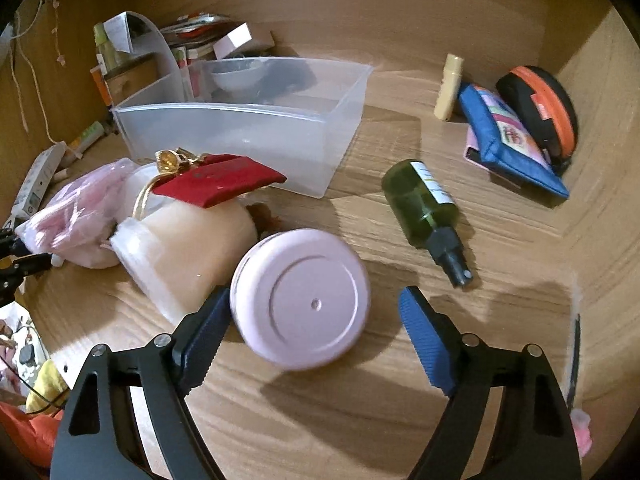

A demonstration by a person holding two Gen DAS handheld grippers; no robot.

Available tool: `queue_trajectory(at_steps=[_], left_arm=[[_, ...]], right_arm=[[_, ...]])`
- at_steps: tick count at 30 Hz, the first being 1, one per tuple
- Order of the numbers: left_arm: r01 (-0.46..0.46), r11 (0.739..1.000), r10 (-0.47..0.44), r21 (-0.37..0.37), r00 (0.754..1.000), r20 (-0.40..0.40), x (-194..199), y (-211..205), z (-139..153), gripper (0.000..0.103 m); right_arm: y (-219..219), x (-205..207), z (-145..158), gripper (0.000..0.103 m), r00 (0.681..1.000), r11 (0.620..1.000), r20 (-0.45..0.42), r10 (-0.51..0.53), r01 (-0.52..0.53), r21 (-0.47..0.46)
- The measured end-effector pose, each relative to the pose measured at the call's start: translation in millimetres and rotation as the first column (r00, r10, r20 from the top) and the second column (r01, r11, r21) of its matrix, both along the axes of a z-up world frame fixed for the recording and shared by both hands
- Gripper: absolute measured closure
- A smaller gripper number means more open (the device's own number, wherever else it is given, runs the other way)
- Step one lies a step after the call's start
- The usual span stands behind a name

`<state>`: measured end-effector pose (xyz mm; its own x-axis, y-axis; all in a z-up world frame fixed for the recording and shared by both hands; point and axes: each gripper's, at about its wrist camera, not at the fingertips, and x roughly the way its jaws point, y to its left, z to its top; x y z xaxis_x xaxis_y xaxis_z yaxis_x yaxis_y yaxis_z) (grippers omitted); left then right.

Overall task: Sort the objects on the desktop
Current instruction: 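Grasp the blue Max staple box with the left gripper while the right grasps the pink lid container, then carry both items over the clear plastic box and open both grippers to drop them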

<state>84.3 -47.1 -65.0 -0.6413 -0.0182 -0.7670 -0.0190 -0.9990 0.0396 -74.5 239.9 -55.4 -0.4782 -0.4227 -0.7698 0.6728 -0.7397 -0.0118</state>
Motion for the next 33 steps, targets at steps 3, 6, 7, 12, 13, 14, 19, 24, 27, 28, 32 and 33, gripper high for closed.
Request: queue_trajectory(at_steps=[3, 6, 7, 12, 13, 14, 19, 24, 27, 28, 32, 33], left_arm=[[-0.041, 0.999, 0.041, 0.006, 0.999, -0.001, -1, -7, 0, 0.076], [-0.078, 0.997, 0.079, 0.009, 0.997, -0.016, -2, -14, 4, 0.076], [-0.087, 0.996, 0.087, 0.011, 0.996, -0.024, -3, -16, 6, 0.076], [-0.124, 0.992, 0.125, 0.014, 0.989, -0.076, -8, -24, 23, 0.076], [-0.131, 0.991, 0.132, 0.019, 0.988, -0.084, -10, -26, 26, 0.076], [-0.135, 0.991, 0.137, 0.019, 0.987, -0.088, -11, -27, 28, 0.076], [-0.146, 0.989, 0.145, 0.006, 0.981, -0.131, -16, -30, 44, 0.076], [-0.147, 0.989, 0.143, -0.008, 0.970, -0.198, -27, -31, 65, 0.076], [-0.143, 0.989, 0.134, -0.024, 0.964, -0.229, -37, -30, 77, 0.076], [-0.137, 0.990, 0.129, -0.020, 0.963, -0.238, -42, -31, 82, 0.076], [-0.100, 0.995, 0.102, 0.020, 0.963, -0.249, -60, -32, 97, 0.076], [-0.089, 0.996, 0.094, 0.030, 0.965, -0.246, -65, -31, 99, 0.076]], right_arm=[[-2, -8, -3, 0.040, 0.999, 0.999, 0.036, 0.023, -0.022, -0.024], [-3, -10, -4, 0.040, 0.998, 0.999, 0.047, 0.030, -0.028, -0.042], [-3, -10, -4, 0.040, 0.999, 0.999, 0.045, 0.030, -0.028, -0.042], [2, -8, 2, 0.040, 1.000, 0.998, 0.019, 0.014, -0.013, -0.057], [4, -9, 4, 0.040, 1.000, 0.998, 0.014, 0.010, -0.009, -0.063], [7, -9, 8, 0.040, 1.000, 0.997, 0.010, 0.005, -0.004, -0.072], [17, -7, 29, 0.040, 0.999, 0.995, -0.035, -0.012, 0.008, -0.102], [22, -8, 56, 0.040, 0.995, 0.988, -0.091, -0.028, 0.014, -0.151], [22, -11, 69, 0.040, 0.994, 0.984, -0.110, -0.029, 0.009, -0.175], [21, -11, 73, 0.040, 0.992, 0.984, -0.119, -0.029, 0.007, -0.180], [19, -15, 89, 0.040, 0.989, 0.980, -0.147, -0.019, -0.011, -0.199], [18, -17, 94, 0.040, 0.988, 0.979, -0.154, -0.014, -0.017, -0.204]])
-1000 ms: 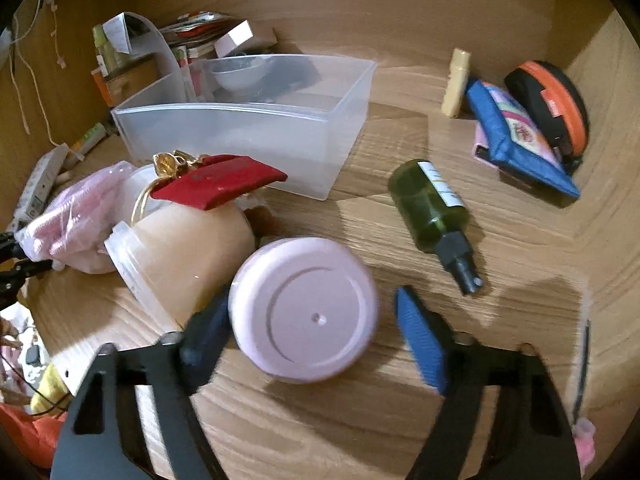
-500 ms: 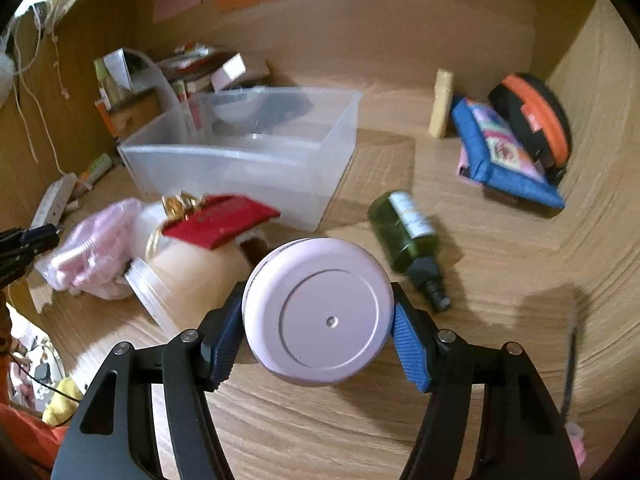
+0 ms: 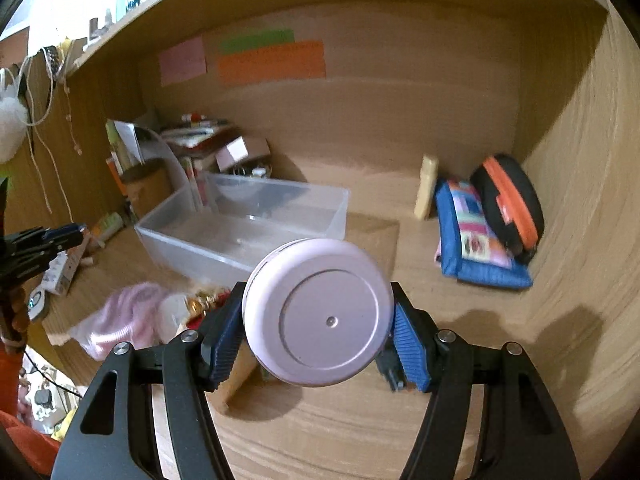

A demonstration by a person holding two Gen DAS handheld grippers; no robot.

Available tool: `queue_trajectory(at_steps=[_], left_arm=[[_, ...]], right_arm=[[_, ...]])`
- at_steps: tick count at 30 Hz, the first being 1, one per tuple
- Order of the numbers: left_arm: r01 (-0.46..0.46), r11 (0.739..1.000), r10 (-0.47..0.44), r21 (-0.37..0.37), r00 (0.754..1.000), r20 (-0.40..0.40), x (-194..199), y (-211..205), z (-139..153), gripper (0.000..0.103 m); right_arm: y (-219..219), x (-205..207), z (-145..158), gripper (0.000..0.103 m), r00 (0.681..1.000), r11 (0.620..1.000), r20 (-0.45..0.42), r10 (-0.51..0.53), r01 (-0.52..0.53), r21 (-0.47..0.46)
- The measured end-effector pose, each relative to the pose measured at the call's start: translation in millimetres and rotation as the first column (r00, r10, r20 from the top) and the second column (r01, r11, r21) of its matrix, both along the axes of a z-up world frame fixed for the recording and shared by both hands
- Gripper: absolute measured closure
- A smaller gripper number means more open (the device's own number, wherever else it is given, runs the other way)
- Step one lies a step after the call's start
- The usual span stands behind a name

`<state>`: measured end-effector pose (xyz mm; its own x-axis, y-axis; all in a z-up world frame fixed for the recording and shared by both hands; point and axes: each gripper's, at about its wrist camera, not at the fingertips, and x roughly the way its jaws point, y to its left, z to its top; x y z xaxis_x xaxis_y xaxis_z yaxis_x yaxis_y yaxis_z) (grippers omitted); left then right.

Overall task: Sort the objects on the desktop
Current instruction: 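Carry both items over the clear plastic box and open both grippers to drop them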

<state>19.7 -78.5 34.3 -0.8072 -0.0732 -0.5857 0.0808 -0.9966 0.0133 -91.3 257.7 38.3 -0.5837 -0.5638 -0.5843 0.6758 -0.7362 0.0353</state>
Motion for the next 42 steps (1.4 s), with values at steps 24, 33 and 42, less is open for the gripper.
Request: queue_trajectory(at_steps=[24, 33, 42], left_arm=[[0.146, 0.983, -0.156, 0.108, 0.984, 0.091, -123, 19, -4, 0.076], [0.183, 0.976, -0.202, 0.114, 0.963, 0.180, -163, 28, -28, 0.076], [0.219, 0.973, -0.229, 0.069, 0.947, 0.226, -179, 44, -50, 0.076]], right_arm=[[-89, -62, -7, 0.040, 0.986, 0.985, 0.050, 0.157, -0.160, 0.070], [-131, -80, -38, 0.040, 0.974, 0.960, 0.109, 0.197, -0.214, 0.182], [-160, -93, -64, 0.040, 0.959, 0.932, 0.176, 0.220, -0.260, 0.251]])
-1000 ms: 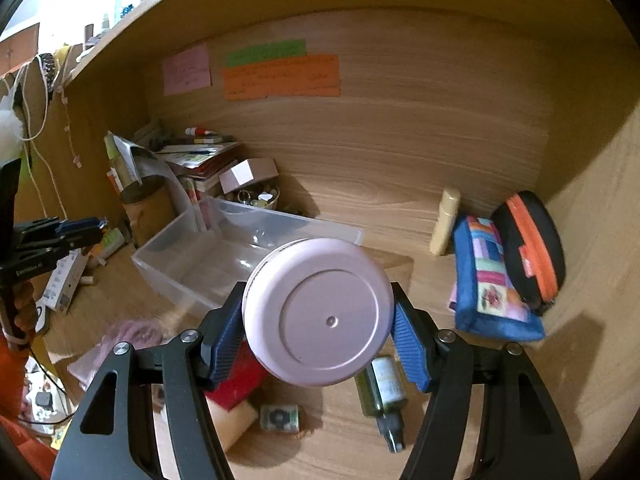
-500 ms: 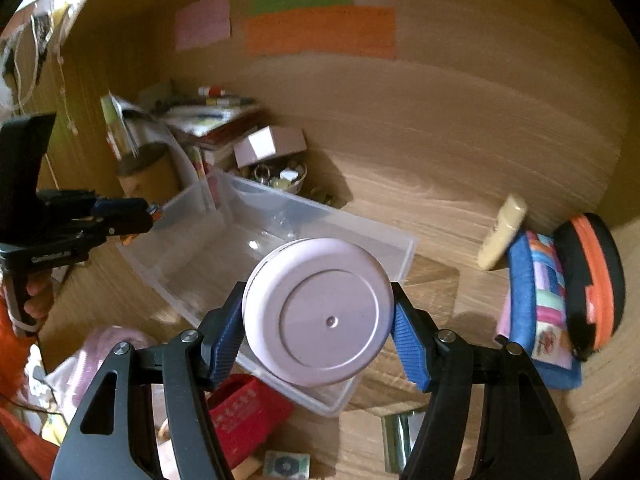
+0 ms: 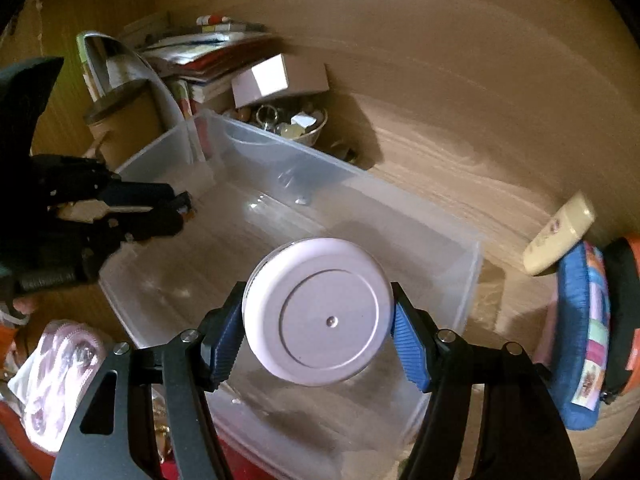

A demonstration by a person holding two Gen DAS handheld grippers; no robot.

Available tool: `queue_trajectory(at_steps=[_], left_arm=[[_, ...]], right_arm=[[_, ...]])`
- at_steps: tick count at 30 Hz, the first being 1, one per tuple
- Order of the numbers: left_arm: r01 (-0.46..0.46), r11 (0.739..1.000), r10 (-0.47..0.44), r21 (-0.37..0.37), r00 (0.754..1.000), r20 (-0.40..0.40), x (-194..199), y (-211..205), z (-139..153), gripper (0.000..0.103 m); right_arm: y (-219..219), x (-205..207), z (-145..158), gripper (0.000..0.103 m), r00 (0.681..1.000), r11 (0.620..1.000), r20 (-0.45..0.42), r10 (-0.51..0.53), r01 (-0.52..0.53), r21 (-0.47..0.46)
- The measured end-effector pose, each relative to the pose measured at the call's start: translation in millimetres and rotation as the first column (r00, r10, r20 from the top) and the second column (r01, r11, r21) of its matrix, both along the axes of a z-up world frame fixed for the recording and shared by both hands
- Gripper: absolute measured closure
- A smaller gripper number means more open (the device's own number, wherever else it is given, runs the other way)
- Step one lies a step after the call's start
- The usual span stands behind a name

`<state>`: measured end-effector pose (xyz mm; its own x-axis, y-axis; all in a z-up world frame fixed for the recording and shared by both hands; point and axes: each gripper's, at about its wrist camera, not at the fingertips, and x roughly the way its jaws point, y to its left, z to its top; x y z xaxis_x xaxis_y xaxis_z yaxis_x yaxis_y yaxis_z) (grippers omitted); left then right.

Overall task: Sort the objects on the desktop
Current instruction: 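Carry both items over the clear plastic box and open both grippers to drop them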

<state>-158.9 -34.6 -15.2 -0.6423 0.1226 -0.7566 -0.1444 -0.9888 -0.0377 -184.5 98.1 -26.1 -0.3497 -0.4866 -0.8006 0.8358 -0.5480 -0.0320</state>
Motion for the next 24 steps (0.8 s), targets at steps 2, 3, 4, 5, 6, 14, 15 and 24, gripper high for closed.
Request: queue_trajectory(at_steps=[2, 3, 4, 5, 6, 14, 15, 24], left_arm=[[0.018, 1.000, -0.018, 0.005, 1.000, 0.014, -1, 2, -2, 0.076], [0.018, 1.000, -0.018, -0.006, 1.000, 0.014, -1, 3, -2, 0.076], [0.019, 1.000, -0.019, -0.013, 1.000, 0.016, -2, 5, -3, 0.076], [0.020, 1.000, -0.020, -0.012, 1.000, 0.020, -3, 5, -3, 0.076], [0.020, 1.000, -0.020, -0.008, 1.000, 0.023, -4, 5, -4, 0.076], [0.020, 1.000, -0.020, 0.010, 0.999, 0.034, -4, 4, 0, 0.076], [0.023, 1.000, -0.023, 0.011, 0.999, 0.032, -4, 4, 1, 0.076], [0.011, 1.000, -0.011, 0.014, 1.000, -0.002, 3, 4, 19, 0.064]], right_arm=[[-4, -3, -4, 0.040, 1.000, 1.000, 0.017, 0.004, -0.004, 0.013], [-6, -4, -5, 0.040, 1.000, 1.000, 0.016, 0.005, -0.006, 0.020], [-8, -5, -6, 0.040, 1.000, 1.000, 0.015, 0.006, -0.007, 0.027], [-10, -5, -8, 0.040, 1.000, 0.999, 0.017, 0.008, -0.009, 0.038], [-11, -7, -9, 0.040, 0.999, 0.999, 0.032, 0.014, -0.015, 0.040], [-17, -4, -9, 0.040, 0.998, 0.998, 0.050, 0.029, -0.032, 0.062], [-16, -3, -9, 0.040, 0.999, 0.998, 0.046, 0.029, -0.032, 0.061], [-10, 3, -1, 0.030, 1.000, 0.998, 0.010, 0.011, -0.011, 0.069]])
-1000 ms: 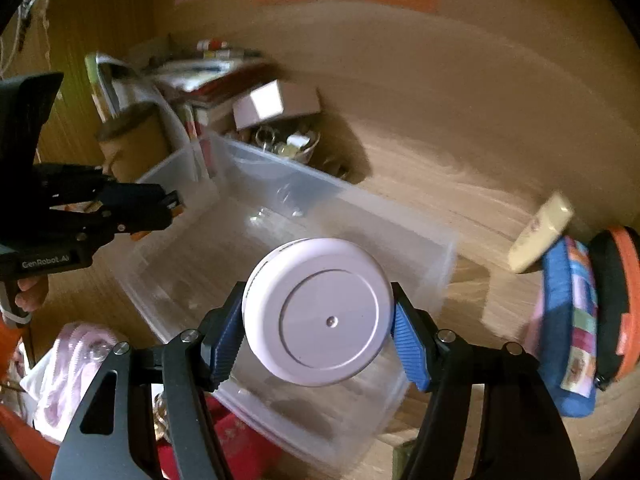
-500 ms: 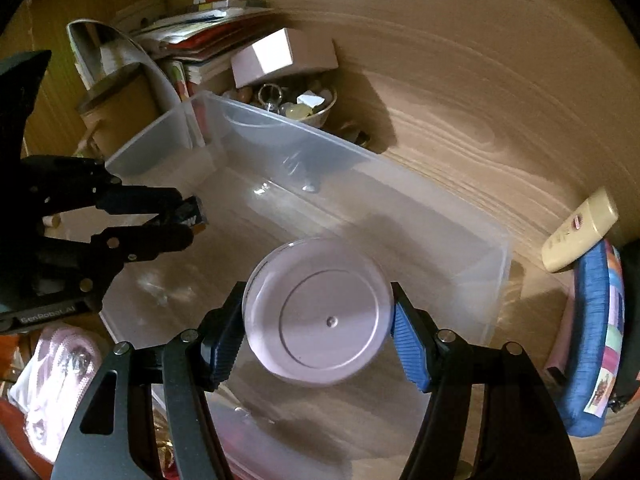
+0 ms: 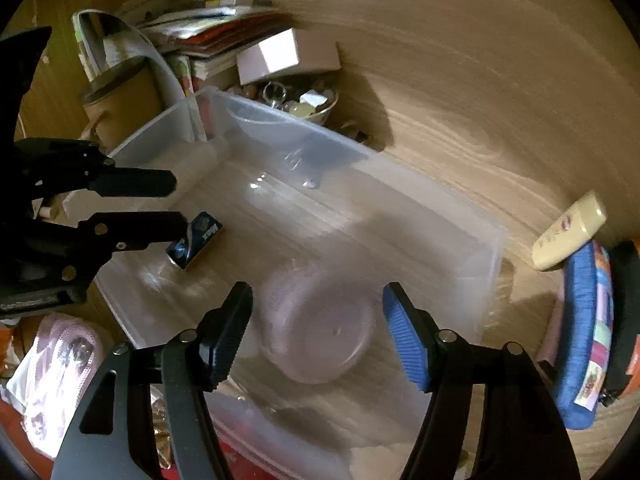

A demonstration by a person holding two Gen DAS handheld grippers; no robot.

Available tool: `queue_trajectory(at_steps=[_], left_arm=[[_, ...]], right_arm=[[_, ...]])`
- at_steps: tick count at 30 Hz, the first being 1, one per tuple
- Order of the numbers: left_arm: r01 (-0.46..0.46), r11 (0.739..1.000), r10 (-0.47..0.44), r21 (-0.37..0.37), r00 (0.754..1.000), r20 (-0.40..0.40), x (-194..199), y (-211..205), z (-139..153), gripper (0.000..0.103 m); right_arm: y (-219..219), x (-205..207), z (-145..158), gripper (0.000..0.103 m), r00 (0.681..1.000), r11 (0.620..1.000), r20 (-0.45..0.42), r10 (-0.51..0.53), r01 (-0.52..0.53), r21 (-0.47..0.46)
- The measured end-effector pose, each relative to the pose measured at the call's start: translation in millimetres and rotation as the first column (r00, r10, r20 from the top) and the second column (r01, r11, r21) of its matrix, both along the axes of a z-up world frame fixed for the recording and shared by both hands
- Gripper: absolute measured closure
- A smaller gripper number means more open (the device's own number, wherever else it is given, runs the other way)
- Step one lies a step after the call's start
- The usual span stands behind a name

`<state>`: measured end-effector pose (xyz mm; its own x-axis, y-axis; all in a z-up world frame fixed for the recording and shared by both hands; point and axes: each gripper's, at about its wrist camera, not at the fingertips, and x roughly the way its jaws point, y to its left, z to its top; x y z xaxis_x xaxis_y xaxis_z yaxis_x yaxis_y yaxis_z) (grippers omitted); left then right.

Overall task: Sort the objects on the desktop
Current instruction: 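Carry both items over the clear plastic box and open both grippers to drop them, then grasp the light-blue tube with the left gripper while the right grasps the green spray bottle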

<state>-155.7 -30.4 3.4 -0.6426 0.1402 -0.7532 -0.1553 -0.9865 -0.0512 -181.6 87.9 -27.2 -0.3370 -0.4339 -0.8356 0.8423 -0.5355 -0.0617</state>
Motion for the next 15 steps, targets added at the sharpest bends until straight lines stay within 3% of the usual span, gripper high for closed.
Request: queue_trajectory(at_steps=[4, 8, 11, 15], left_arm=[[-0.021, 1.000, 0.021, 0.011, 0.999, -0.034, 10, -4, 16, 0.062], [-0.051, 0.998, 0.053, 0.025, 0.995, -0.084, 26, -10, 36, 0.040], [-0.074, 0.997, 0.076, 0.020, 0.990, -0.122, 41, -14, 49, 0.038], [-0.116, 0.993, 0.120, 0.033, 0.980, -0.157, 61, -22, 59, 0.020]], right_arm=[[8, 8, 14, 0.027, 0.999, 0.999, -0.034, -0.007, 0.006, -0.033], [23, 17, 33, 0.025, 0.997, 0.997, -0.070, -0.032, 0.027, -0.071], [41, 24, 49, 0.023, 0.994, 0.993, -0.096, -0.059, 0.049, -0.110], [63, 32, 63, 0.022, 0.989, 0.986, -0.120, -0.088, 0.070, -0.149]])
